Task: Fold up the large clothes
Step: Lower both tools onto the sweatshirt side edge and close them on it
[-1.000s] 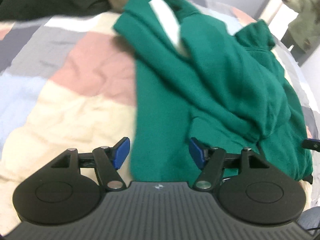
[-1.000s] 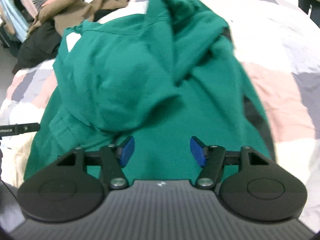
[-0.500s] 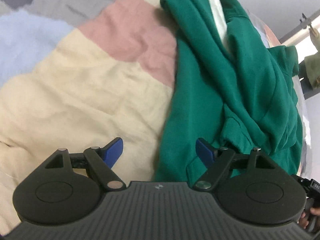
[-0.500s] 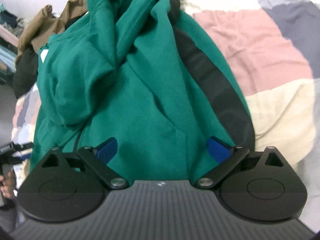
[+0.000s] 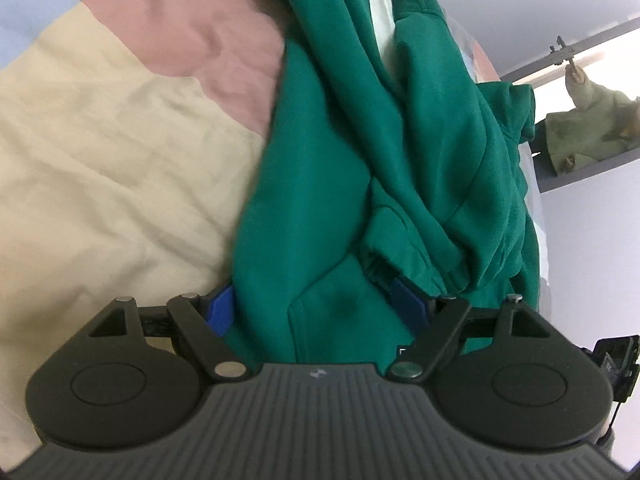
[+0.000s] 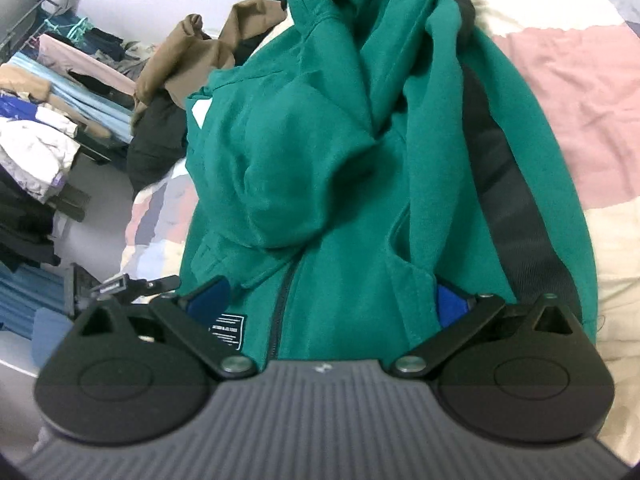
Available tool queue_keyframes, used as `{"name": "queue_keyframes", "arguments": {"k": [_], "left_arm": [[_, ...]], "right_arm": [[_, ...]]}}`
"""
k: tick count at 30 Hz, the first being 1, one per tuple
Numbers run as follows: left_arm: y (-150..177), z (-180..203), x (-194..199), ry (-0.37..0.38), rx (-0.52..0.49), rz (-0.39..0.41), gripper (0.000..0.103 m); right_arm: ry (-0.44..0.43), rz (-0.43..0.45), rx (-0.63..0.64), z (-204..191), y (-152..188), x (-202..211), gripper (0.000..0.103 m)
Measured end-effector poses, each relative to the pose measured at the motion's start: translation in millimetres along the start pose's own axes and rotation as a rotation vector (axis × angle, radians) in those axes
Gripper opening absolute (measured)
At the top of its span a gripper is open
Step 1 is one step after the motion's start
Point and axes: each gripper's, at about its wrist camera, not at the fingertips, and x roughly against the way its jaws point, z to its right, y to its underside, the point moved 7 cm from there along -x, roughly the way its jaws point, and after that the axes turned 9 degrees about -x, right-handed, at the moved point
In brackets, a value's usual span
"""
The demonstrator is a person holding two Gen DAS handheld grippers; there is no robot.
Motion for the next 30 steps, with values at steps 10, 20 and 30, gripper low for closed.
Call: {"name": "queue_keyframes", "arguments": {"k": [10, 20, 30], "left_arm": [[5.0, -9.7, -19.0, -0.035, 0.006, -0.032, 0.084], [7.6, -4.4, -21.3, -0.056, -0.033, -0.025, 0.084], [7.8, -4.1, -25.4, -0.080, -0.060, -0.024, 0.084]], "right_arm": [[0.224, -0.034, -0.009, 36.1, 2.5, -18.9, 0.101], [0.358, 0.081, 0.108, 27.0, -20.8, 8.6, 0.102], [0.452, 0.091, 0.059, 84.8, -25.1, -1.9, 0.103]]}}
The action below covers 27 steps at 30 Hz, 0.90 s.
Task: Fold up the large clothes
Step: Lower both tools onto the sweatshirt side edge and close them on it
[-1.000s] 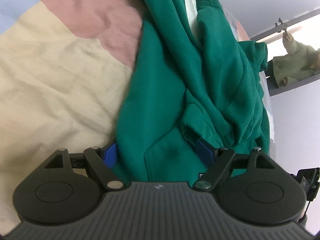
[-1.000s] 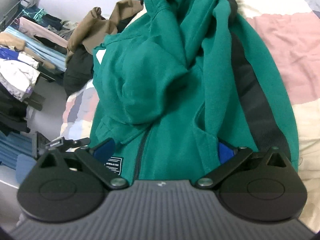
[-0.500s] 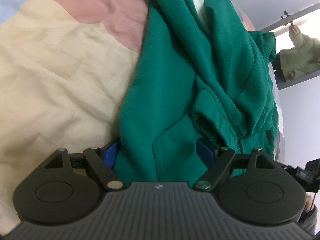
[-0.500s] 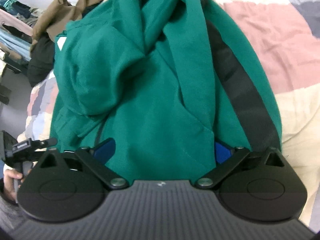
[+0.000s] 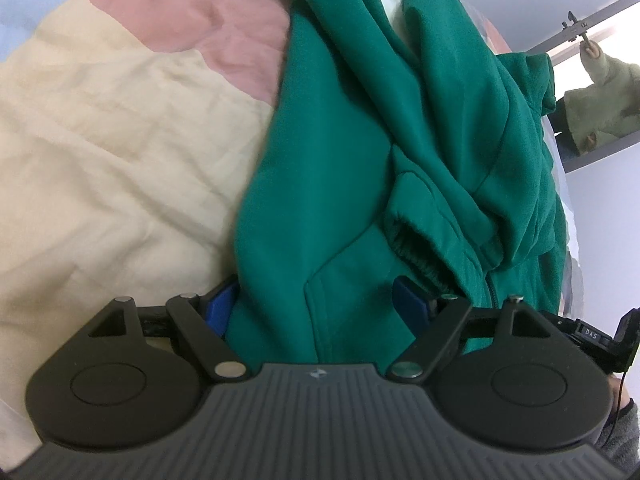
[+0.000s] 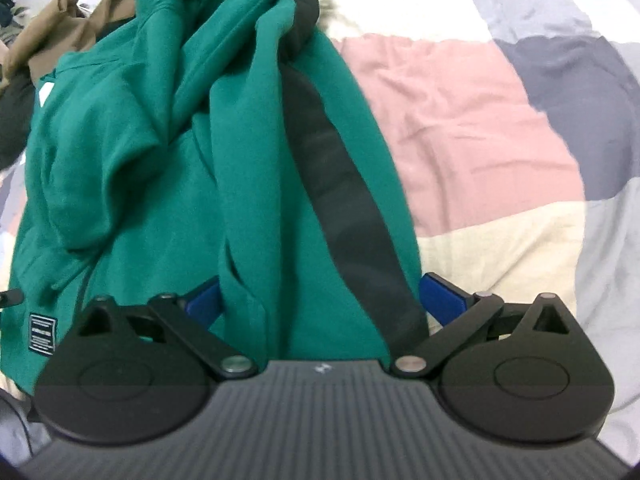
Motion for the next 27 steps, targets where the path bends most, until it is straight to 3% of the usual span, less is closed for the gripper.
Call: {"name": "queue_keyframes", "arguments": {"k": [10, 16, 20, 24, 27], "left_arm": [[1.5, -2.2, 0.7, 0.009, 0.017, 0.007, 0.085], [2.0, -2.3, 0.4, 0.016, 0.037, -0.015, 0.085], [2.2, -4.2, 1.8, 0.020, 0.106, -0.054, 0.085], [1.8, 1.7, 2.9, 0.030, 0.130, -0.078, 0.085], [-2.6, 9.7, 6.5, 0.112, 0.157, -0.070, 0.085]], "right_arm": [[-0.115, -0.065, 0.007, -14.9, 4.6, 9.5, 0.103], [-0.100, -0.098, 0.077, -34.2, 12.2, 9.5, 0.103], [-0.107, -0.132, 0.121, -48.4, 13.9, 11.7, 0.103], [-0.192, -0.156, 0.096, -55.5, 9.2, 16.5, 0.103], [-0.270, -0.134, 0.034, -52.5, 3.3, 21.6, 0.103]]}}
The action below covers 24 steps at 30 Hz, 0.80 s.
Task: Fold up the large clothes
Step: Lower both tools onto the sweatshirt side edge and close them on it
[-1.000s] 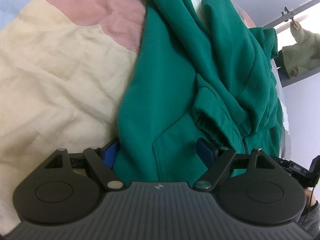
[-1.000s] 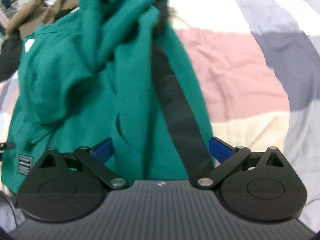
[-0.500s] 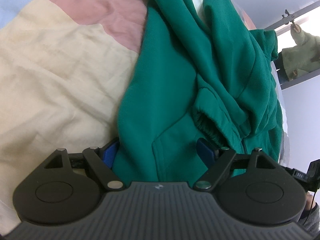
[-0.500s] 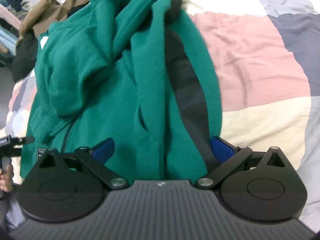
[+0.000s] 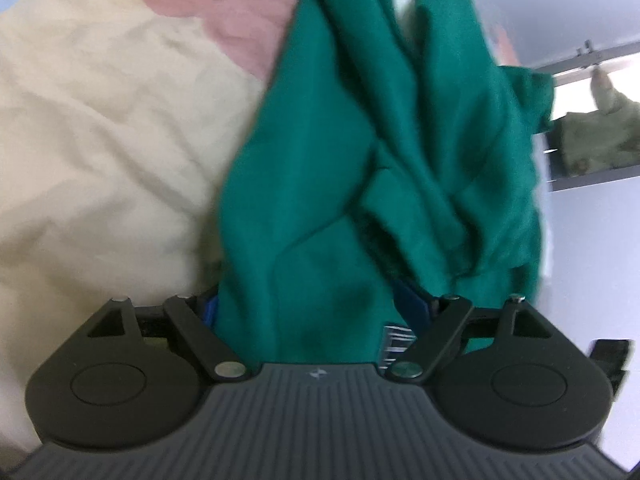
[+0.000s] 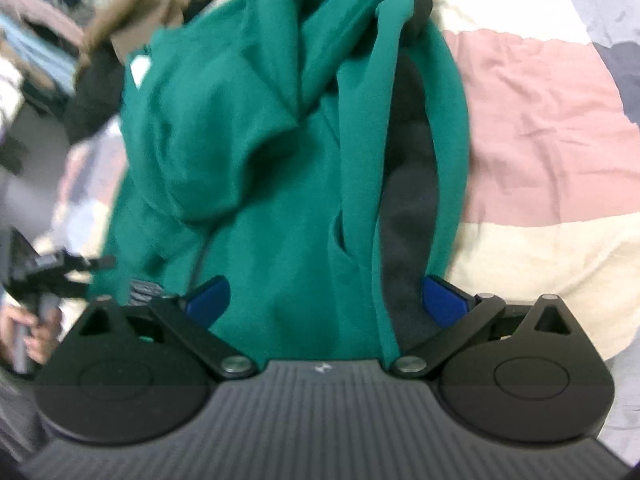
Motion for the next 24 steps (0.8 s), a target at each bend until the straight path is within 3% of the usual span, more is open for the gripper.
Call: {"name": "queue_keyframes", "arguments": {"k": [2, 4, 7, 13, 18, 24], "left_arm": [[-1.8, 4.9, 0.5, 0.039, 0.012, 0.009, 0.085], [-0.9, 4.2, -3.0, 0.022, 0.014, 0.006, 0.085], [3.8, -6.2, -11.6, -0.066, 0.017, -0.013, 0.085], [3.4, -3.5, -12.3, -0.105, -0.019, -0.006, 0.085], [3.2, 2.1, -21.9, -0.134, -0.038, -0.004, 0.085], [4.3, 8.8, -22.1, -0.134, -0.043, 0.008, 0.085]], "right_arm": [[-0.062, 0.014, -0.022, 2.8, -3.7, 4.8, 0.103], [-0.072, 0.040, -0.031, 7.0, -7.4, 6.8, 0.103], [0.029, 0.064, -0.033, 21.5, -9.5, 6.9, 0.102], [0.204, 0.134, 0.022, 46.0, -17.2, 14.2, 0.101], [0.092, 0.034, -0.040, 47.8, -6.0, -11.2, 0.103], [-0.051, 0.034, 0.009, 17.7, 2.7, -10.6, 0.103]]}}
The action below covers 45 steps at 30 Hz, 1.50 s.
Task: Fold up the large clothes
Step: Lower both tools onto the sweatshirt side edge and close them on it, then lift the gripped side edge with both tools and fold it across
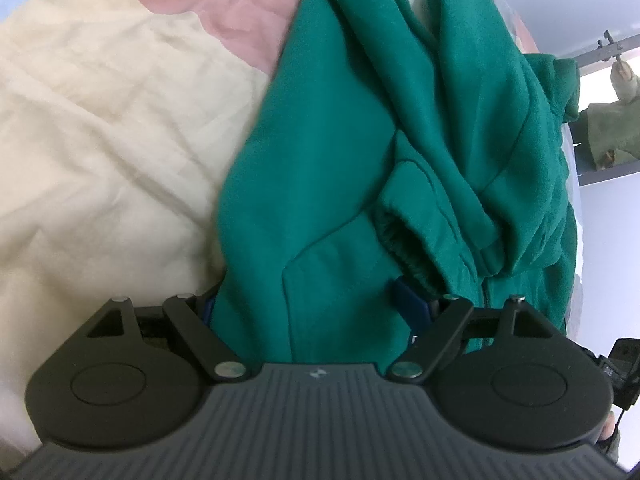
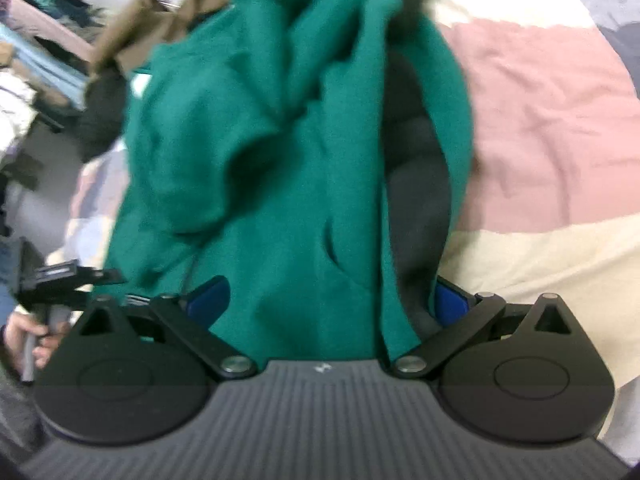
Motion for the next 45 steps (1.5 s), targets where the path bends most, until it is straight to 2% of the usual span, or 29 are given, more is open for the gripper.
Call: {"name": "queue_keyframes", "arguments": {"k": [3, 5, 10, 13, 14, 15, 16, 17, 18, 22, 24, 26, 28, 29, 30, 32, 33, 36, 40, 45], "left_arm": [[3.7, 13.7, -3.6, 0.022, -0.025, 0.005, 0.085], [4.2, 25.9, -2.9, 0.037, -0.062, 0.017, 0.085], [5.5, 23.9, -22.1, 0.023, -0.030, -0.006, 0.086], [4.2, 21.1, -28.1, 0.037, -0.001, 0.001, 0.086], [3.9, 21.8, -28.2, 0.042, 0.005, 0.004, 0.086], [4.0, 21.7, -27.8, 0.047, 0.003, 0.006, 0.086], [4.4, 22.9, -26.8, 0.052, -0.003, 0.010, 0.086], [4.9, 24.1, -25.0, 0.060, -0.004, 0.017, 0.085], [5.0, 23.4, -22.8, 0.072, -0.004, 0.022, 0.084], [7.4, 25.6, -18.2, 0.162, 0.014, 0.027, 0.083], [8.1, 24.4, -24.3, 0.151, 0.001, 0.007, 0.083], [11.2, 18.8, -32.3, 0.139, -0.007, -0.013, 0.083], [10.9, 17.5, -34.0, 0.139, 0.007, 0.002, 0.083], [10.5, 18.5, -32.7, 0.138, 0.001, 0.008, 0.078], [11.6, 20.5, -32.3, 0.125, -0.015, 0.014, 0.059], [14.0, 20.5, -28.5, 0.087, -0.029, 0.016, 0.037], [13.6, 21.1, -24.1, 0.109, -0.025, 0.022, 0.021], [11.1, 30.2, 1.6, 0.161, -0.019, 0.063, 0.014], [2.4, 41.9, 39.8, 0.238, -0.023, 0.114, 0.012], [-1.9, 46.4, 79.2, 0.293, -0.020, 0.161, 0.012]], "right_arm": [[-0.087, 0.004, -0.020, -2.7, 0.1, 6.2, 0.103], [-0.108, 0.000, -0.044, 1.3, 0.5, 6.4, 0.102], [0.013, -0.011, -0.041, 12.3, 6.3, -12.0, 0.091], [0.101, 0.005, 0.027, 3.4, 9.7, -21.9, 0.077], [0.115, 0.006, 0.043, 1.2, 9.7, -22.1, 0.067], [0.124, 0.007, 0.058, -1.8, 9.2, -21.3, 0.049], [0.129, 0.010, 0.064, -3.2, 7.9, -18.6, 0.037], [0.126, 0.020, 0.060, -4.7, 5.4, -13.2, 0.027], [0.119, 0.028, 0.058, -6.3, 3.4, -7.3, 0.024], [-0.020, 0.098, 0.036, -26.4, -6.6, 27.2, 0.019], [-0.090, 0.137, 0.008, -33.4, -14.4, 43.0, 0.018], [-0.098, 0.146, 0.006, -39.2, -17.3, 45.7, 0.018], [-0.079, 0.123, 0.010, -40.6, -14.9, 37.5, 0.018], [-0.068, 0.114, 0.011, -41.1, -12.8, 32.8, 0.018], [-0.067, 0.108, 0.006, -40.5, -13.2, 30.4, 0.018], [-0.084, 0.113, -0.013, -39.8, -11.7, 30.9, 0.017], [-0.094, 0.117, -0.015, -38.2, -12.2, 35.2, 0.017], [-0.116, 0.132, -0.006, -42.7, -8.9, 47.2, 0.017], [-0.160, 0.144, 0.019, -55.1, -6.5, 64.5, 0.016], [-0.231, 0.180, 0.017, -74.1, -1.1, 90.9, 0.016]]}}
